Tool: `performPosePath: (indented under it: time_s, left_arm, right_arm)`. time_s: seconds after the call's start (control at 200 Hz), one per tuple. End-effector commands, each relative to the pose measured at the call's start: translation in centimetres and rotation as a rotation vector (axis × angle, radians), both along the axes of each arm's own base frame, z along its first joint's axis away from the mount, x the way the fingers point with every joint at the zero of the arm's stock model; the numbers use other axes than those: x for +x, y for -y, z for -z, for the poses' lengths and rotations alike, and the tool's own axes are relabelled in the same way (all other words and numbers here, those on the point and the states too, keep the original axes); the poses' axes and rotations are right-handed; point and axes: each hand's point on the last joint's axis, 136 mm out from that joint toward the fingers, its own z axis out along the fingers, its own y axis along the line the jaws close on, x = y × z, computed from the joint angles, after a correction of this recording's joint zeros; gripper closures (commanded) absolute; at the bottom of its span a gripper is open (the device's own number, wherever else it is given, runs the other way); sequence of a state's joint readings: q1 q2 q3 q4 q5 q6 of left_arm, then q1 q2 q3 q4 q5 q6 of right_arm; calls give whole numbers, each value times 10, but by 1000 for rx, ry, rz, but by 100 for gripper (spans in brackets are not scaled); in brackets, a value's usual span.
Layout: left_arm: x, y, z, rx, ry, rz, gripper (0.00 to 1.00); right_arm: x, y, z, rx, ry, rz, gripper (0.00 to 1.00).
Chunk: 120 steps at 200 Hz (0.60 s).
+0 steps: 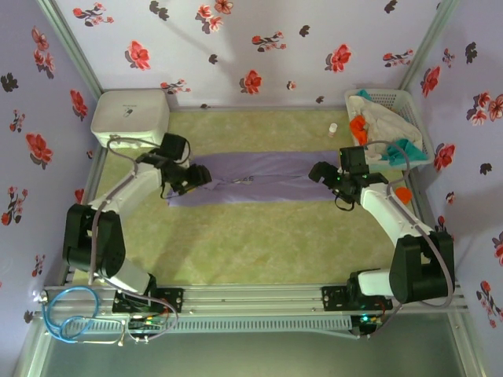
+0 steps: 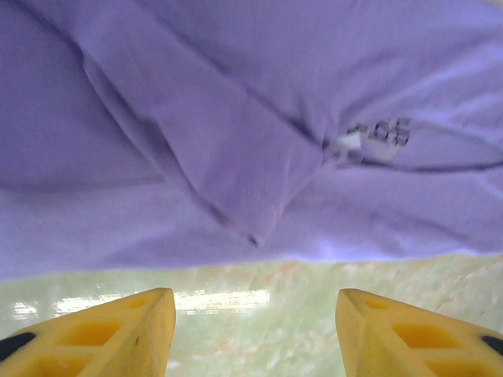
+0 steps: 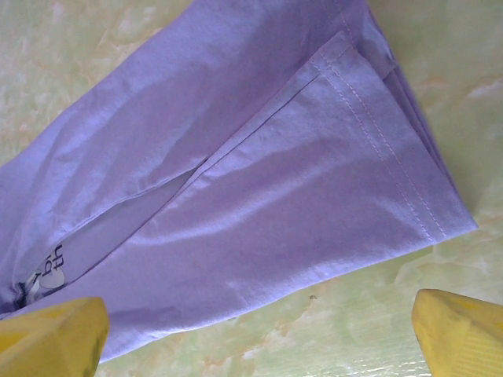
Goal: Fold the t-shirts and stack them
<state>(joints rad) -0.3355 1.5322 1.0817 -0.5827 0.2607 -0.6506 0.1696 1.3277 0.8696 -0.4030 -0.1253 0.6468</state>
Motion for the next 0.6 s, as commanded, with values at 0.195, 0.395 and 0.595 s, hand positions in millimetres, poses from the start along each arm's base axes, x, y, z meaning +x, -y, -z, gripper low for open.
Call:
performPosePath:
  time_s: [0.195, 0.395, 0.595]
  left_arm:
    - [-8, 11, 19, -43, 53, -99, 43]
    - [6, 15, 25, -52, 71, -119, 43]
    - [20, 21, 28, -52, 57, -126, 45]
  right_arm:
    - [4, 3, -1, -20, 10, 26, 1]
    - [3, 1, 2, -9, -1, 19, 1]
    - [-2, 6, 3, -32, -6, 25, 1]
